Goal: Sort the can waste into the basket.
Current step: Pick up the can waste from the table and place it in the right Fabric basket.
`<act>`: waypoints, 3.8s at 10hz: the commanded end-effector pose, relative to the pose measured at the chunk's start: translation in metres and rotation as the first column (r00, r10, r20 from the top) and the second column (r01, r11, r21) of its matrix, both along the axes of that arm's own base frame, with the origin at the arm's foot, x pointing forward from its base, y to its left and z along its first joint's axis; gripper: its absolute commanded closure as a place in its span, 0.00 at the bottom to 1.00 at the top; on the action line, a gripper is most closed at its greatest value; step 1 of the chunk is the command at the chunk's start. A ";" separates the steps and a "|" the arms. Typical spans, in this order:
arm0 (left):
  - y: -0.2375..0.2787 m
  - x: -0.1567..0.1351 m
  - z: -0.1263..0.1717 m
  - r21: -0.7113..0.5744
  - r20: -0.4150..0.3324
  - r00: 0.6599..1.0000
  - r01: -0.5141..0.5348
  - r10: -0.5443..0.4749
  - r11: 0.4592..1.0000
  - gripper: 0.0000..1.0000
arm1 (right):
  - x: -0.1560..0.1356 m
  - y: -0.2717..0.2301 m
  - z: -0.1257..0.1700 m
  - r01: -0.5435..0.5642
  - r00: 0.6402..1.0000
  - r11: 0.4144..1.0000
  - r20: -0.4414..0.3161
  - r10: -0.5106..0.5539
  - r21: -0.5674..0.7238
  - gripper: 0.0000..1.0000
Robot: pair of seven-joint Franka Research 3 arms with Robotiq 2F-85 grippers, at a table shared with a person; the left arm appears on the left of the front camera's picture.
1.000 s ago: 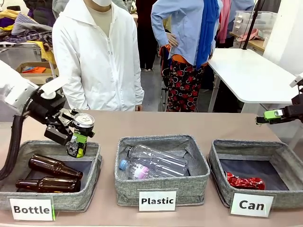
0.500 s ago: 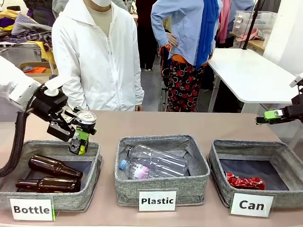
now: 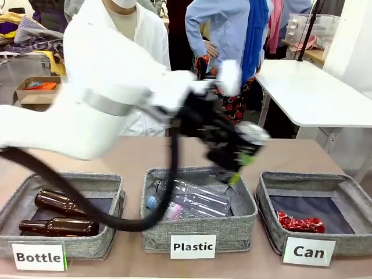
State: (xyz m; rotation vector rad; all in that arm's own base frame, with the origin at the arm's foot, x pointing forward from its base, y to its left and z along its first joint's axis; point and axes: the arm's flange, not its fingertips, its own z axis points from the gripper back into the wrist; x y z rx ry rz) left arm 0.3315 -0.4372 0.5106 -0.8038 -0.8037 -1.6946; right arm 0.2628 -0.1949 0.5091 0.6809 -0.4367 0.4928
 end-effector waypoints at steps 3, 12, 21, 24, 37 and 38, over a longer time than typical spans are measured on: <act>-0.164 0.075 0.004 0.175 0.076 0.997 0.018 -0.031 0.984 0.65 | -0.060 -0.051 -0.016 0.182 0.980 0.979 0.070 -0.188 0.088 0.00; -0.253 0.063 -0.041 0.588 0.130 0.935 0.195 -0.329 0.785 0.65 | -0.063 -0.060 -0.014 0.172 0.982 0.981 0.063 -0.178 0.094 0.00; -0.246 0.059 -0.036 0.484 0.240 0.898 0.219 -0.370 0.847 0.00 | -0.063 -0.060 -0.014 0.172 0.982 0.981 0.063 -0.178 0.094 0.00; -0.221 0.066 -0.015 0.446 0.201 0.924 0.209 -0.325 0.870 0.00 | -0.063 -0.060 -0.014 0.172 0.982 0.981 0.063 -0.178 0.094 0.00; 0.382 0.030 -0.017 -0.056 -0.558 0.672 -0.617 0.487 0.785 0.00 | 0.116 0.215 -0.089 -0.178 0.927 0.809 -0.179 0.329 0.560 0.00; 0.421 0.029 -0.043 -0.056 -0.633 0.627 -0.621 0.453 0.782 0.00 | 0.123 0.228 -0.093 -0.102 0.939 0.816 -0.216 0.267 0.568 0.00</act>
